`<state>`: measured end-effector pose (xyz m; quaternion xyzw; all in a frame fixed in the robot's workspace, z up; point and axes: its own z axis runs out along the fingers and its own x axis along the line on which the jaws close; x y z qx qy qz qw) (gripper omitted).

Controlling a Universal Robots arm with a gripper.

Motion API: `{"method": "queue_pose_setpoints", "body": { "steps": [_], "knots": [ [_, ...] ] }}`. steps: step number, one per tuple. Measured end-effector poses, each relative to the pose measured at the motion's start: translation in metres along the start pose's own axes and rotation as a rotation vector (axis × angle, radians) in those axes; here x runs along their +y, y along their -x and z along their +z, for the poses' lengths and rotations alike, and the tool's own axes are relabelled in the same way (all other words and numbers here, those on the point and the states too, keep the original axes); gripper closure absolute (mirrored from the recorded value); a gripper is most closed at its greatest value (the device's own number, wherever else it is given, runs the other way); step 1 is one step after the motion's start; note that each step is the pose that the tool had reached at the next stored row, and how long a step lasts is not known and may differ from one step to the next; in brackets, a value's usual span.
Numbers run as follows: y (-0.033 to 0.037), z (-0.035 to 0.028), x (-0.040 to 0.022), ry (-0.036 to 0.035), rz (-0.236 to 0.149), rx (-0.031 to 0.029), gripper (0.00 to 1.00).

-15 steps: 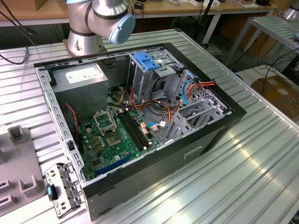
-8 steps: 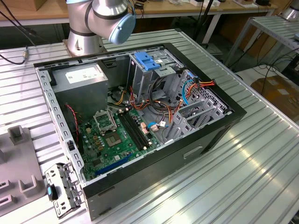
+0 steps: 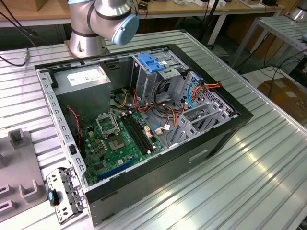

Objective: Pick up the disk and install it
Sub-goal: 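Pick up the disk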

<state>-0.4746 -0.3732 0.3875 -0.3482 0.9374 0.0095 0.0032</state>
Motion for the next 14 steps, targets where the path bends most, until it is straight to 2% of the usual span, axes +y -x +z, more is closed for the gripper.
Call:
{"method": "queue_pose_setpoints", "body": {
  "steps": [10,11,14],
  "knots": [
    [0.0000,0.0006,0.0000,0.0026,-0.214,0.0033,0.89],
    [0.0000,0.0007,0.0000,0.0030,-0.248,0.0039,0.89],
    [0.0000,0.0008,0.0000,0.0038,-0.311,0.0050,0.89]
  ]
}}
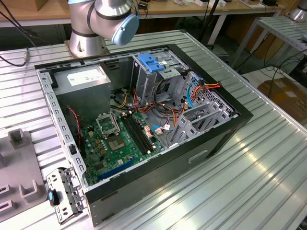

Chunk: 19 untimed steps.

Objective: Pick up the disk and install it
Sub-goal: 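Pick up the disk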

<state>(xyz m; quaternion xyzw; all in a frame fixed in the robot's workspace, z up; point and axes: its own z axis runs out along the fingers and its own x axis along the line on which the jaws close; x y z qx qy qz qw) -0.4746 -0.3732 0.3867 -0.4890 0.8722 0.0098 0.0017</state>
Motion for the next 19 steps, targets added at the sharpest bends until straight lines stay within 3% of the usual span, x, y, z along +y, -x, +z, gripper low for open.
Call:
{"method": "queue_pose_setpoints", "body": {
  "steps": [3,10,13,19],
  "knots": [
    [0.0005,0.0002,-0.0004,0.0003,-0.061,0.0015,0.89],
    [0.0087,0.0026,0.0022,-0.0033,-0.097,0.0067,0.89],
    [0.0087,0.0033,0.0022,-0.0030,-0.149,0.0079,0.89],
    [0.0087,0.0049,0.0022,-0.0017,-0.306,0.0101,0.89]
  ]
}}
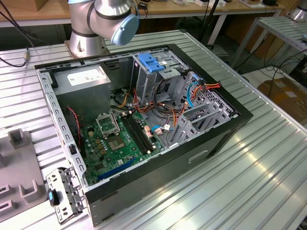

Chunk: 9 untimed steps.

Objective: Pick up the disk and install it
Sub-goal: 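Pick up the disk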

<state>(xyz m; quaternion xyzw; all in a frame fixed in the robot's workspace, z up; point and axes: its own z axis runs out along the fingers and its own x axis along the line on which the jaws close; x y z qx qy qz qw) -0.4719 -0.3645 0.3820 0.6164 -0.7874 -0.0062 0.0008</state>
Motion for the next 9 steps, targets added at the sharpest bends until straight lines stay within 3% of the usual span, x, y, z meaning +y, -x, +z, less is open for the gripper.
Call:
{"method": "queue_pose_setpoints", "body": {
  "steps": [2,6,7,9],
  "knots": [
    [0.0011,0.0003,0.0003,0.0000,-0.038,0.0010,0.89],
    [0.0042,0.0040,0.0010,-0.0003,-0.068,0.0026,0.65],
    [0.0043,0.0054,0.0010,-0.0004,-0.074,0.0034,0.53],
    [0.0044,0.0094,0.0010,-0.0004,-0.081,0.0036,0.47]
  ]
}}
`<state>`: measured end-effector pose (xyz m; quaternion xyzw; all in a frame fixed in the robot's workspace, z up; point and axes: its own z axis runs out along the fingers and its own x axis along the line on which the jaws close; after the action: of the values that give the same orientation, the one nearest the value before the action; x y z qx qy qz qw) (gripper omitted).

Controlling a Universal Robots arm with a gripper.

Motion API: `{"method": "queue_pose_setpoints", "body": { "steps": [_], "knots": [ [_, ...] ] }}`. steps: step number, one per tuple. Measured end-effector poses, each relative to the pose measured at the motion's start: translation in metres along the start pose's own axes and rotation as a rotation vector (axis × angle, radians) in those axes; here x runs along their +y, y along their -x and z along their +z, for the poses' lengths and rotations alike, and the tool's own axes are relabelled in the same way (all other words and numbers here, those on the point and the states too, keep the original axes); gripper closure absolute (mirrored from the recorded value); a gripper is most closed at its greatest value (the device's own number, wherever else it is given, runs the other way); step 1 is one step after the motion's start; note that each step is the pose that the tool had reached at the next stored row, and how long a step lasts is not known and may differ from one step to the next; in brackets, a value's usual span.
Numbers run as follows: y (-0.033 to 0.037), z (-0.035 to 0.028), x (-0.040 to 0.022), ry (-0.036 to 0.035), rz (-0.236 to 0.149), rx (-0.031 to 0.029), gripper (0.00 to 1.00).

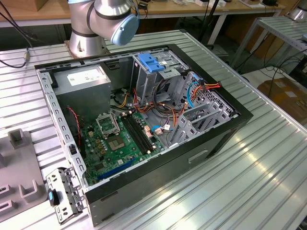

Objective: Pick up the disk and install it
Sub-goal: 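Pick up the disk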

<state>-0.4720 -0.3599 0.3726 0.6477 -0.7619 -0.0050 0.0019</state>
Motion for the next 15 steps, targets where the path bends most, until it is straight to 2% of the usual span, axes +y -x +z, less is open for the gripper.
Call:
{"method": "queue_pose_setpoints", "body": {
  "steps": [2,4,5,12,13,14,15],
  "knots": [
    [0.0000,0.0039,0.0000,0.0001,-0.007,0.0000,0.35],
    [0.0000,0.0079,-0.0001,0.0001,-0.017,0.0002,0.35],
    [0.0000,0.0106,-0.0001,0.0000,-0.023,0.0001,0.28],
    [-0.0001,0.0281,-0.0003,0.0001,-0.034,0.0003,0.28],
    [-0.0001,0.0337,-0.0003,0.0003,-0.044,0.0005,0.28],
    [-0.0002,0.0400,-0.0004,0.0009,-0.091,0.0010,0.28],
    [-0.0002,0.0435,-0.0004,0.0011,-0.115,0.0012,0.28]
  ]
}}
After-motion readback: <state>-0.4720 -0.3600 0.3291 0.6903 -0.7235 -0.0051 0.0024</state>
